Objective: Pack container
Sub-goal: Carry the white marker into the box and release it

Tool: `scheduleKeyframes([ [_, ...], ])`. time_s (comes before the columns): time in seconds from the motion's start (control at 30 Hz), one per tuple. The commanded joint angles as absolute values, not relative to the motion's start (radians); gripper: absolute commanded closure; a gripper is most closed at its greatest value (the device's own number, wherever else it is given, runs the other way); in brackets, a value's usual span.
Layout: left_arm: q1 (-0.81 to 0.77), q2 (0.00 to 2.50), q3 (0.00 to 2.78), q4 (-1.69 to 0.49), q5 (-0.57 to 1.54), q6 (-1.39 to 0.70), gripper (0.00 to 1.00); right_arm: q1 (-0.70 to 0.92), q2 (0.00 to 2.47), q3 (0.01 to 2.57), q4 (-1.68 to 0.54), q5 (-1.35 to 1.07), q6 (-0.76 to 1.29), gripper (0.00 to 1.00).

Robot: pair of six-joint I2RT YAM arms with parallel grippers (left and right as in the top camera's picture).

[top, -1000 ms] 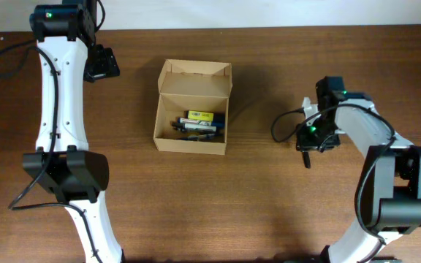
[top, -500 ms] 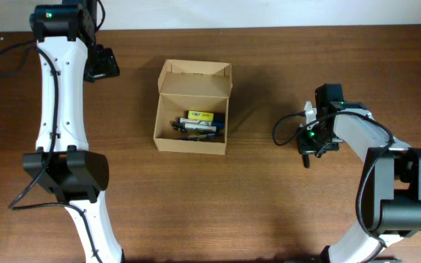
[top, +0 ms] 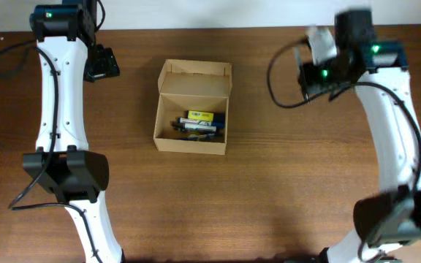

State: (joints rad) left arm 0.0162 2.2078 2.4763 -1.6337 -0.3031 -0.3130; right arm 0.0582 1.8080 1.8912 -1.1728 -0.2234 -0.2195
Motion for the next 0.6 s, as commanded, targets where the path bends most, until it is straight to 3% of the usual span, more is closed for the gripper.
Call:
scheduleKeyframes([
  [0.0, 0.016, 2.204, 2.471, -1.632, -0.303, -0.308, 0.0, 0.213, 1.767, 2.064, -1.23, -0.25, -0.416, 0.96],
  [0.3, 0.016, 2.204, 2.471, -1.632, -0.303, -0.308, 0.0, 0.55, 1.845, 2.075, -1.235, -0.242, -0.824, 0.96],
  [0.57, 0.016, 2.204, 2.471, -1.632, -0.303, -0.308, 0.0, 0.65, 2.074, 2.075, -1.234, -0.178, -0.943, 0.96],
])
